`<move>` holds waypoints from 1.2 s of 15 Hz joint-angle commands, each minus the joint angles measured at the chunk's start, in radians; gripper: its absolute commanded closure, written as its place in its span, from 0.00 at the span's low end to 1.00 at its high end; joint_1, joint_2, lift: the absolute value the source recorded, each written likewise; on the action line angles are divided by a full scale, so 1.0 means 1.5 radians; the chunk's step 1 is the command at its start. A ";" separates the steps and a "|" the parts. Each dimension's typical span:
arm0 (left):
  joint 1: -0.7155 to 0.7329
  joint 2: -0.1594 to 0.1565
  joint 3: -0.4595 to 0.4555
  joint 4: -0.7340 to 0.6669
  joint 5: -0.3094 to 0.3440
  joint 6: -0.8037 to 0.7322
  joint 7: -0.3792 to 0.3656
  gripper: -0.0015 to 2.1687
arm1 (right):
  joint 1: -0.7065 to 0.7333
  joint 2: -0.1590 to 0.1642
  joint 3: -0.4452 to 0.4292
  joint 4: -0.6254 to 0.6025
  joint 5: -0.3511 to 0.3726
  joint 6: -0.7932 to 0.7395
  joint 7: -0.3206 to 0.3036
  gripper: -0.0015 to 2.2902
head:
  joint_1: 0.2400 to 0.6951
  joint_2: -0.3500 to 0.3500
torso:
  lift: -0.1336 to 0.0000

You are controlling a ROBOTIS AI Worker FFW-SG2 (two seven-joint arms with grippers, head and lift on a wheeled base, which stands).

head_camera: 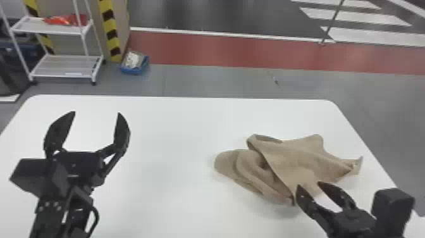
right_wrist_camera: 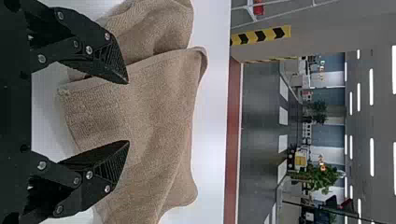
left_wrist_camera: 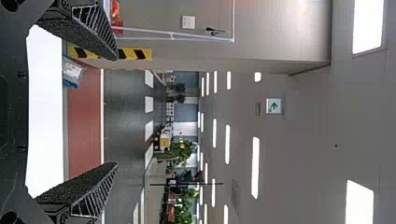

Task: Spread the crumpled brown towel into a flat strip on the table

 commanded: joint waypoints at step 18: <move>0.002 -0.002 -0.001 0.000 -0.001 -0.001 -0.002 0.04 | -0.028 0.001 -0.020 0.007 0.049 0.080 0.079 0.69 | 1.00 0.27 | 0.07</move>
